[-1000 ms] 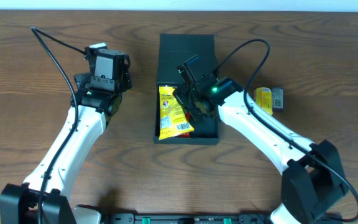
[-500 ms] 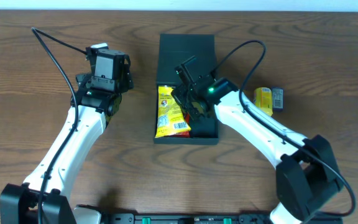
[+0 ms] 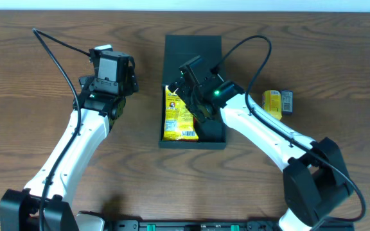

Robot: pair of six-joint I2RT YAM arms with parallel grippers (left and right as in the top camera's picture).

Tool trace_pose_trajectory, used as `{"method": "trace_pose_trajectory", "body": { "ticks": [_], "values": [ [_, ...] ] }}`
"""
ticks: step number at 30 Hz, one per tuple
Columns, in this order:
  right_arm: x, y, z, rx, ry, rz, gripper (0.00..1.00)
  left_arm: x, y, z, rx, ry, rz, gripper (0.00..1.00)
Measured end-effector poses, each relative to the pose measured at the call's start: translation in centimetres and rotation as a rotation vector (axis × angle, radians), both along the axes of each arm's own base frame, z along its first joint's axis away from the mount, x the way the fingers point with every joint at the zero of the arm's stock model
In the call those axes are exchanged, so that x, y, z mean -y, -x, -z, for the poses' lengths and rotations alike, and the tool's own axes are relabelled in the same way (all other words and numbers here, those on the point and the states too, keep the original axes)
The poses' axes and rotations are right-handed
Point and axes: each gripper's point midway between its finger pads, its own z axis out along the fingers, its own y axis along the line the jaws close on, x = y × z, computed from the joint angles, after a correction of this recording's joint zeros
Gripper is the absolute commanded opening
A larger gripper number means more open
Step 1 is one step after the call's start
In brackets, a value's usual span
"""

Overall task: Pack container
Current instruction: 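Release the yellow bag and press it down with the right gripper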

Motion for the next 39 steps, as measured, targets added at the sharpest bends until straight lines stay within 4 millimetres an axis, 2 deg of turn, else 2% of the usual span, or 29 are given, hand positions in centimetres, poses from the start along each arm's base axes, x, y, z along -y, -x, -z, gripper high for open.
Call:
{"method": "trace_pose_trajectory", "body": {
  "ticks": [5,6,7,8,9,10,11,13,16,19,24,27,31,39],
  "values": [
    [0.4,-0.3,-0.6,0.047,0.036,-0.090,0.99,0.0,0.0,0.0,-0.001,0.000,0.000,0.95],
    [0.8,-0.6,-1.2,0.069,0.041,-0.110,0.99,0.0,0.0,0.0,0.000,0.000,0.000,0.95],
    [1.3,-0.8,-2.1,0.095,0.045,-0.127,0.95,0.0,0.0,0.0,-0.001,0.000,0.000,0.95],
    [1.8,-1.0,-2.9,0.121,0.052,-0.143,0.80,0.0,0.0,0.0,0.000,0.000,0.000,0.95],
    [2.3,-1.2,-4.0,0.152,0.059,-0.160,0.41,0.0,0.0,0.0,-0.001,0.000,0.000,0.95],
    [2.6,-1.3,-4.9,0.180,0.066,-0.180,0.13,0.0,0.0,0.0,-0.001,0.000,0.000,0.95],
    [2.9,-1.3,-5.9,0.211,0.072,-0.200,0.01,0.0,0.0,0.0,-0.001,0.000,0.000,0.95],
    [3.2,-1.1,-7.2,0.258,0.095,-0.253,0.01,0.0,0.0,0.0,-0.001,0.000,0.000,0.96],
    [3.4,-0.5,-6.5,0.246,0.138,-0.326,0.02,0.0,0.0,0.0,-0.001,0.000,0.000,0.95],
    [2.6,-0.2,-4.3,0.203,0.144,-0.408,0.01,0.0,0.0,0.0,0.000,0.000,0.000,0.95],
    [1.6,0.6,1.9,0.063,0.150,-0.506,0.01,0.0,0.0,0.0,-0.001,0.000,0.000,0.96],
    [1.4,0.8,3.9,0.025,0.152,-0.528,0.01,0.0,0.0,0.0,-0.001,0.000,0.000,0.96],
    [0.8,0.5,4.4,0.042,0.141,-0.558,0.01,0.0,0.0,0.0,-0.002,0.000,0.000,0.95],
    [-0.7,-0.3,3.5,0.122,0.096,-0.620,0.01,0.0,0.0,0.0,-0.002,0.000,0.000,0.95]
  ]
}}
